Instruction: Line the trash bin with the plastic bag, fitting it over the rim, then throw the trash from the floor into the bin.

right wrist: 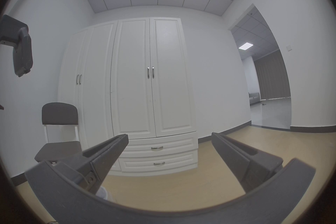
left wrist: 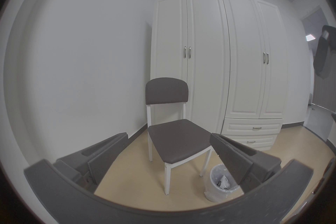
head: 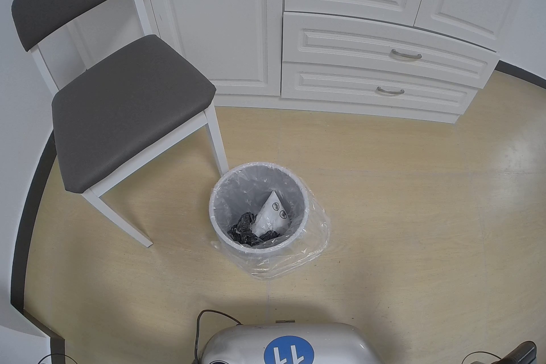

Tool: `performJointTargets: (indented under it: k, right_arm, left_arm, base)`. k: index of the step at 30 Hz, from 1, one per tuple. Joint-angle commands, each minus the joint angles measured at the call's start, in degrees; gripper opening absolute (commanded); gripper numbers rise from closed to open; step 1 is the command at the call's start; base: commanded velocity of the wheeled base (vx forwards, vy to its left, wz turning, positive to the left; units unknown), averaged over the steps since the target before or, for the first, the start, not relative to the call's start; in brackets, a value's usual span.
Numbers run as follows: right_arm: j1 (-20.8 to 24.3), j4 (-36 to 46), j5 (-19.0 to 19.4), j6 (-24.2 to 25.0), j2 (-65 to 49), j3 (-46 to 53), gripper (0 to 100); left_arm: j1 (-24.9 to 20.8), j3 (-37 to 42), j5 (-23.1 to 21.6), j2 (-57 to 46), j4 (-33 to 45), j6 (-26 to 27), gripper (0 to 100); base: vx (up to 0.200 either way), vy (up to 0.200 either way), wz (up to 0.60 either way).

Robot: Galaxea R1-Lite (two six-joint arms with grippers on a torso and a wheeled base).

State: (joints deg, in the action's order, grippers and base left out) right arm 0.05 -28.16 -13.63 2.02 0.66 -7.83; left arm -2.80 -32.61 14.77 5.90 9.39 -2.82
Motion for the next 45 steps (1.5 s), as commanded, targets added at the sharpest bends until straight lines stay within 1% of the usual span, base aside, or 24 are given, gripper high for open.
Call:
performJointTargets:
  k: [1, 3, 7, 8, 11, 13, 14, 17, 20, 21, 22, 25, 27, 29, 31, 33, 35, 36, 38, 41, 44, 45]
  right_arm:
    - [0.04, -1.37, 0.27, -1.06, -0.66, -0.08, 100]
    - [-0.05, -3.57, 0.45, -2.29, -0.66, 0.44, 100]
    - [-0.05, -7.17, 1.06, -4.75, -0.66, 1.85, 100]
    - [-0.05, -7.26, 1.06, -4.75, -0.66, 1.94, 100]
    - [-0.05, -12.18, 0.88, -4.84, -0.66, 5.01, 100]
    - [-0.05, -15.7, 0.88, -4.84, -0.66, 7.21, 100]
    - [-0.05, -16.4, 0.27, -4.84, -0.66, 7.83, 100]
    - [-0.05, -17.89, 0.27, -4.4, -0.66, 7.83, 100]
    - [0.04, -18.25, 0.09, -4.4, -0.66, 7.83, 100]
    - [-0.05, -18.33, 0.09, -4.48, -0.66, 7.83, 100]
    - [-0.05, -19.21, 0.09, -4.75, -0.66, 7.83, 100]
    - [0.04, -22.29, 0.09, -4.75, -0.66, 7.83, 100]
    - [-0.05, -23.17, 0.09, -4.66, -0.66, 7.83, 100]
    - [-0.05, -23.17, 0.09, -4.57, -0.66, 7.83, 100]
    - [0.04, -22.73, 0.18, -4.4, -0.66, 7.83, 100]
    - [0.04, -21.15, 0.36, -3.87, -0.66, 7.83, 100]
    - [0.04, -17.89, 0.62, -2.55, -0.66, 7.83, 100]
    - [-0.05, -14.91, 0.62, -1.58, -0.66, 7.83, 100]
    - [-0.05, -11.74, 0.27, -0.97, -0.66, 7.83, 100]
    - [-0.05, -10.42, 0.36, -0.62, -0.66, 7.83, 100]
    - [-0.05, -7.87, 0.62, 0.61, -0.66, 7.83, 100]
    - [-0.05, -6.12, 0.62, 0.88, -0.66, 7.83, 100]
  left_arm:
    - [0.96, -0.09, -0.36, -2.21, 0.02, 0.18, 100]
    - [1.75, 0.35, -0.62, -3.35, 0.11, 0.27, 100]
    - [2.72, 1.32, -2.73, -5.81, 0.02, -0.17, 100]
    - [2.72, 1.41, -2.73, -5.81, -0.07, -0.17, 100]
    - [2.72, 1.5, -2.91, -5.81, -0.33, -0.52, 100]
    - [2.72, 2.46, -3.0, -5.81, -1.48, -0.88, 100]
    - [2.72, 3.25, -3.0, -5.81, -2.62, -0.88, 100]
    - [2.72, 6.24, -2.91, -5.81, -8.51, -0.35, 100]
    - [2.72, 12.22, -2.56, -5.81, -16.86, -0.17, 100]
    - [2.72, 12.57, -2.56, -5.81, -17.38, -0.17, 100]
    - [2.72, 17.05, -2.38, -5.81, -23.98, -0.08, 100]
    - [2.72, 24.88, -2.47, -5.81, -36.54, 1.23, 100]
    - [2.72, 29.45, -2.65, -5.81, -42.79, 3.08, 100]
    - [2.72, 32.61, -2.91, -5.81, -46.04, 5.01, 100]
    - [2.72, 32.61, -2.82, -5.81, -45.86, 5.19, 100]
    - [2.72, 32.61, -3.17, -5.81, -43.84, 5.63, 100]
    - [2.72, 32.61, -3.17, -5.81, -40.24, 5.89, 100]
    - [2.72, 32.61, -3.17, -5.81, -37.16, 6.07, 100]
    - [2.72, 32.61, -3.17, -5.81, -32.94, 6.33, 100]
    - [2.72, 32.61, -3.09, -5.81, -31.18, 6.24, 100]
    - [2.72, 32.61, -3.09, -5.81, -28.9, 5.98, 100]
    - [2.72, 32.61, -3.09, -5.81, -27.05, 5.89, 100]
  base:
    - [0.0, 0.0, 0.0]
    - [0.0, 0.0, 0.0]
    - [0.0, 0.0, 0.0]
    - [0.0, 0.0, 0.0]
    - [0.0, 0.0, 0.0]
    - [0.0, 0.0, 0.0]
    - [0.0, 0.0, 0.0]
    - [0.0, 0.0, 0.0]
    - [0.0, 0.0, 0.0]
    - [0.0, 0.0, 0.0]
    - [0.0, 0.0, 0.0]
    - [0.0, 0.0, 0.0]
    - [0.0, 0.0, 0.0]
    - [0.0, 0.0, 0.0]
    - [0.0, 0.0, 0.0]
    - [0.0, 0.0, 0.0]
    - [0.0, 0.0, 0.0]
    - [0.0, 0.0, 0.0]
    - [0.0, 0.0, 0.0]
    - [0.0, 0.0, 0.0]
    - [0.0, 0.0, 0.0]
    - [0.0, 0.0, 0.0]
